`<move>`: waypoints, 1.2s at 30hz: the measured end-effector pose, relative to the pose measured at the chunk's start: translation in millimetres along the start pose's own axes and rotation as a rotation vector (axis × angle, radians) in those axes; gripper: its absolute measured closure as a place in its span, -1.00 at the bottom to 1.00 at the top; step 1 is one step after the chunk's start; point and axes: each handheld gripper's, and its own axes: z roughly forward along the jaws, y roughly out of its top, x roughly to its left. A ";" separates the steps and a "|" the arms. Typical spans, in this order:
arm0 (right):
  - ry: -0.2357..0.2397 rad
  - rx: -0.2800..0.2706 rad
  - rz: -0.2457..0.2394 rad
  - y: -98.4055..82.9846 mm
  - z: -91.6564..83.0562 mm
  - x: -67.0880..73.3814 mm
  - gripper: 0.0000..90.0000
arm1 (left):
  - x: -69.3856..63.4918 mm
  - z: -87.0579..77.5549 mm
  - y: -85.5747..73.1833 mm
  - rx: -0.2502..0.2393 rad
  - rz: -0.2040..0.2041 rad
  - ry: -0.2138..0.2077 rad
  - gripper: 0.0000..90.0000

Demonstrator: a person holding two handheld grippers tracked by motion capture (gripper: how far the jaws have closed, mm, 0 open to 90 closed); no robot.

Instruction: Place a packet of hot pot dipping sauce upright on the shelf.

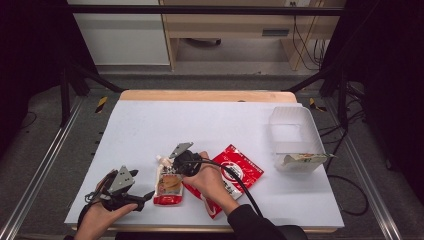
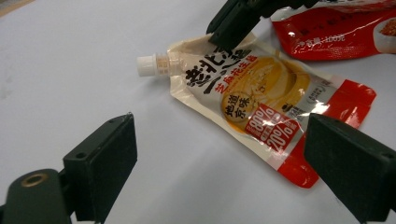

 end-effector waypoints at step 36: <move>0.028 -0.298 -0.163 41.6 -75.0 18.6 0.99 | 48.9 -16.1 68.3 -0.093 0.036 -0.088 -0.44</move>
